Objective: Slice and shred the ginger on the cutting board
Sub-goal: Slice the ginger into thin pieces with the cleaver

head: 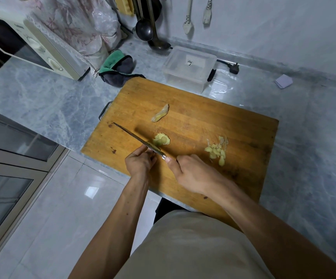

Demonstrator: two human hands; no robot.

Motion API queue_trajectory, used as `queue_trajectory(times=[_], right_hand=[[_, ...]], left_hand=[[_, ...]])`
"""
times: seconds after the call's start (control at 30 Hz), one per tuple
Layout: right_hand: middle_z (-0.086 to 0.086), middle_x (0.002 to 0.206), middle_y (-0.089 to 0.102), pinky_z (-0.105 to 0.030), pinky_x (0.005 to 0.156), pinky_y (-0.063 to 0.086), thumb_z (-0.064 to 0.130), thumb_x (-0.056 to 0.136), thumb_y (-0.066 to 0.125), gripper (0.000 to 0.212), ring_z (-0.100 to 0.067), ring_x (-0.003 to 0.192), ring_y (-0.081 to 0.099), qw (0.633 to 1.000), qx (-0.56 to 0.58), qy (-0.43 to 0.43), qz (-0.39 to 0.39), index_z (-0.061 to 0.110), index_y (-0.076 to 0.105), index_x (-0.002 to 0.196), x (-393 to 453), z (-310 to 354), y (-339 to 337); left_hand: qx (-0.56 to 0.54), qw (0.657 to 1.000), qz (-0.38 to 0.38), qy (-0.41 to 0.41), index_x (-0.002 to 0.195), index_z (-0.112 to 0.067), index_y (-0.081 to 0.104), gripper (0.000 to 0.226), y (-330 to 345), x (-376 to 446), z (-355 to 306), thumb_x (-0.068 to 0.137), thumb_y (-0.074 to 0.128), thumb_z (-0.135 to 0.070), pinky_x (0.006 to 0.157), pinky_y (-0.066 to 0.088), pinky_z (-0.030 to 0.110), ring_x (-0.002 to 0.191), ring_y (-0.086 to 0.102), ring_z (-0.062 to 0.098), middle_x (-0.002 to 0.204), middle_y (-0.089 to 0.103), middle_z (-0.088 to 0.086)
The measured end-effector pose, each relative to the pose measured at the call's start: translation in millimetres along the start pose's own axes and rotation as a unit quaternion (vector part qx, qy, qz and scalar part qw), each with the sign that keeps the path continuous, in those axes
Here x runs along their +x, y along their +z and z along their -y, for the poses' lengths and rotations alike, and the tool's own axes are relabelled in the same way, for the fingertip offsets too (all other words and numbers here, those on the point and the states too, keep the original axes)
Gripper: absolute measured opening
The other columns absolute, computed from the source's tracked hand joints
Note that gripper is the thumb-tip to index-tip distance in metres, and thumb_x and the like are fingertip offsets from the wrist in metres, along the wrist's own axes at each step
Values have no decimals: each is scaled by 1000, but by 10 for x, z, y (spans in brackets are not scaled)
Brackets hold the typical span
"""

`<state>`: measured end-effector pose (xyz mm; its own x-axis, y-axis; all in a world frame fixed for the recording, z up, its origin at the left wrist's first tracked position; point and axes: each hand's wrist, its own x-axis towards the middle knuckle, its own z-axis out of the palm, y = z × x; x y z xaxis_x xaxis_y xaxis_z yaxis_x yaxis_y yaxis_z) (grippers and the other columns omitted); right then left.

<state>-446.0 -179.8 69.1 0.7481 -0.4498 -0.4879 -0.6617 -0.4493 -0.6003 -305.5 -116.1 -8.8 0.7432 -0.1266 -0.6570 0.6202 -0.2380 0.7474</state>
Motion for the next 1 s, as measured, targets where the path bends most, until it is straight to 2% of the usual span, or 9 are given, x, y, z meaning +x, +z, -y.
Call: queue_trajectory(times=[0.1, 0.23, 0.43, 0.57, 0.7, 0.77, 0.87, 0.93, 1.0], right_hand=[[-3, 82, 49, -31, 50, 31, 58, 105, 22, 52, -19, 67, 51, 1000, -4, 3, 8, 23, 41, 71, 57, 9, 38], [-5, 82, 54, -31, 51, 34, 60, 104, 22, 54, -20, 66, 54, 1000, 7, 15, 10, 22, 44, 71, 144, -25, 59], [-5, 78, 59, -40, 59, 50, 58, 105, 25, 55, -21, 68, 60, 999, 43, 26, 0, 20, 50, 74, 114, -56, 48], [-5, 77, 59, -41, 57, 51, 57, 105, 27, 54, -21, 65, 61, 999, 43, 12, -4, 19, 52, 75, 64, -7, 12], [-5, 78, 61, -44, 61, 54, 57, 105, 26, 56, -22, 68, 63, 999, 37, 9, -7, 19, 53, 76, 11, 6, -21], [-5, 78, 61, -44, 61, 54, 58, 105, 26, 56, -22, 68, 63, 999, 32, 6, -9, 18, 54, 77, -10, 14, -25], [-4, 80, 57, -37, 54, 46, 59, 105, 24, 55, -19, 67, 59, 1000, 24, 6, -7, 21, 51, 76, -27, 2, -9], [-3, 82, 54, -33, 54, 40, 60, 104, 23, 53, -17, 68, 55, 1000, 16, 6, -4, 24, 46, 74, -30, -2, 1], [-2, 85, 52, -32, 56, 39, 60, 105, 22, 52, -17, 70, 55, 1000, 13, 7, -1, 25, 45, 74, -36, 2, -7]], left_hand=[[-6, 1000, 6, 1, 95, -5, 73, 40, 8, 0, 11, 90, 39, 17, 87, 58, 48, 103, 67, 40, 85, 71, 13], [-7, 1000, 11, 5, 88, -9, 73, 46, 13, -7, -5, 89, 38, 19, 88, 58, 48, 100, 69, 37, 84, 72, 11], [-4, 1000, -1, 2, 111, -3, 73, 32, -5, -6, -10, 93, 51, 11, 85, 60, 41, 89, 72, 23, 95, 74, 11], [-6, 1000, -11, 0, 112, -1, 72, 38, -4, -10, -20, 92, 44, 15, 86, 59, 43, 84, 70, 21, 89, 73, 9], [-1, 1000, -9, -7, 111, -2, 73, 37, 5, -43, -29, 93, 45, 14, 88, 58, 43, 85, 69, 20, 85, 71, 6], [-3, 1000, -13, -9, 110, -3, 73, 37, 6, -28, -40, 93, 44, 14, 89, 58, 44, 88, 69, 22, 84, 71, 6], [-1, 1000, -13, -12, 110, -4, 73, 37, 5, -31, -25, 94, 44, 13, 89, 58, 43, 82, 68, 18, 81, 70, 4], [-4, 1000, -9, -9, 111, -3, 72, 37, -2, -38, -22, 94, 43, 14, 88, 58, 42, 78, 67, 16, 80, 70, 4], [-4, 1000, -7, -8, 111, -2, 72, 37, -5, -35, -22, 94, 43, 14, 87, 58, 41, 77, 67, 15, 81, 70, 4]])
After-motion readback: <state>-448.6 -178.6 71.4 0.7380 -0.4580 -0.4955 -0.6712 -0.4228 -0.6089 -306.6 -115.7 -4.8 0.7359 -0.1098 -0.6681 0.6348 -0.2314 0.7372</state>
